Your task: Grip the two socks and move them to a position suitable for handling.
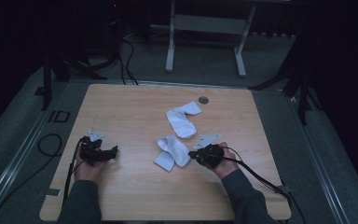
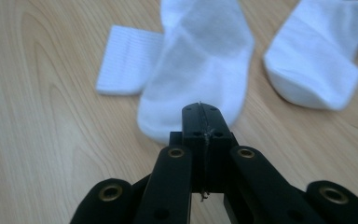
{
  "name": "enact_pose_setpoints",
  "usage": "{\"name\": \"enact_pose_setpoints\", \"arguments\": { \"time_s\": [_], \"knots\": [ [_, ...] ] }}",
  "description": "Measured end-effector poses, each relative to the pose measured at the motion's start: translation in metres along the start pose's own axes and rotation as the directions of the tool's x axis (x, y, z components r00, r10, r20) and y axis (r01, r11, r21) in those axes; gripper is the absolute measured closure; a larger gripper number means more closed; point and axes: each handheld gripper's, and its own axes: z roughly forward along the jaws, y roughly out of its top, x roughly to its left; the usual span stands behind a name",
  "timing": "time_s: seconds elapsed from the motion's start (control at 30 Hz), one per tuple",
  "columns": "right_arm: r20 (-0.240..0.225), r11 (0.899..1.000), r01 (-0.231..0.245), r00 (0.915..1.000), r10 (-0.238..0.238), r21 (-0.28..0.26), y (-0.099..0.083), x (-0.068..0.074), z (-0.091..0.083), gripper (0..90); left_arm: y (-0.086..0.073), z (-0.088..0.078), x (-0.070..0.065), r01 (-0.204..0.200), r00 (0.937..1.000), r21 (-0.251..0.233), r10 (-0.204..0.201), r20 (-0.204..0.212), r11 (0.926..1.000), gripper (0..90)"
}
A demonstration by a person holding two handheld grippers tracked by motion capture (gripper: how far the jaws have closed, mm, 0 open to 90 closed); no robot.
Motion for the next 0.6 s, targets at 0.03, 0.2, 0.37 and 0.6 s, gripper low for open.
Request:
{"name": "enact_pose_setpoints", "arguments": {
  "time_s": [0.03, 0.2, 0.37, 0.6],
  "knots": [
    [-0.001, 1.000, -0.008, 1.0000, 0.008, 0.004, 0.000, 0.000, 0.003, 90.0, 0.000, 0.000, 0.000, 0.000, 1.0000, 0.000, 0.000, 0.000, 1.0000, 15.0],
    [-0.008, 1.000, -0.011, 0.9999, 0.011, 0.016, -0.002, 0.001, 0.014, 89.9, 0.000, 0.000, 0.000, 0.000, 1.0000, 0.000, 0.000, -0.001, 1.0000, 15.0],
    [-0.020, 0.999, -0.022, 0.9995, 0.023, 0.024, -0.003, 0.003, 0.024, 89.8, 0.000, 0.000, -0.001, 0.000, 1.0000, 0.001, 0.000, -0.002, 1.0000, 15.0],
    [-0.026, 0.996, -0.001, 0.9997, 0.004, 0.085, -0.011, 0.008, 0.038, 89.9, 0.000, 0.000, -0.001, 0.000, 1.0000, -0.002, 0.000, -0.003, 1.0000, 15.0]
  ]
}}
